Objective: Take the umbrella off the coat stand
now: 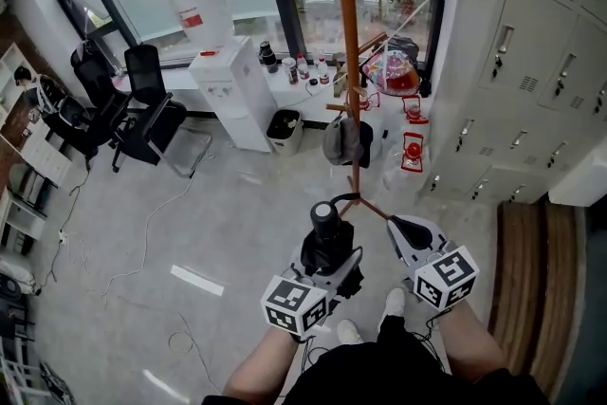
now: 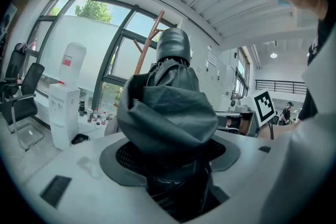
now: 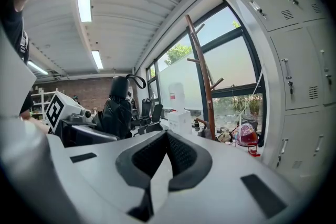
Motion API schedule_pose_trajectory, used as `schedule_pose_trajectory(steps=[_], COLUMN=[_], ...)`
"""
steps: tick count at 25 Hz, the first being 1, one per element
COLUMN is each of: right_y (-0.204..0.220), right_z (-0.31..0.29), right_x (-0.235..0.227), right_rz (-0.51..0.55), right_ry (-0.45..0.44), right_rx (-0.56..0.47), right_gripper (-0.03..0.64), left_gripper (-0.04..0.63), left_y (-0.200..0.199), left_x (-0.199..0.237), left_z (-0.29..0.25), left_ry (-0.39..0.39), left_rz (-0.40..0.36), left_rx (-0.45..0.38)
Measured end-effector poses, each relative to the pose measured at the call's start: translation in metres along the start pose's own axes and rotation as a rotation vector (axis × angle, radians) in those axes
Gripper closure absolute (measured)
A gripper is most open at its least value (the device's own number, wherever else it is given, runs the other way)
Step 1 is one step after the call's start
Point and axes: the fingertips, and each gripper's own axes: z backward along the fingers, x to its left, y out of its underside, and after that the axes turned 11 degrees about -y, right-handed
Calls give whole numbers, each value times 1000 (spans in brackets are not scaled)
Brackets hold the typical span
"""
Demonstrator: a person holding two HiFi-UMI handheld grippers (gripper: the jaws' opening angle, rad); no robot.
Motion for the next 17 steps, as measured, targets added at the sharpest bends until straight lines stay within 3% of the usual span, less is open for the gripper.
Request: schedule_pose_trajectory(steps=[17], right_y=[0], right_z=[12], right_x=[5], right_rz=[11], right_ry=[2], right_rx=[-9], right_gripper=[563], left_gripper=[305], left_y=[0], left_x=[-10], left_z=[6], left_ry=[1], left_rz=[-11], left_rx=[-6])
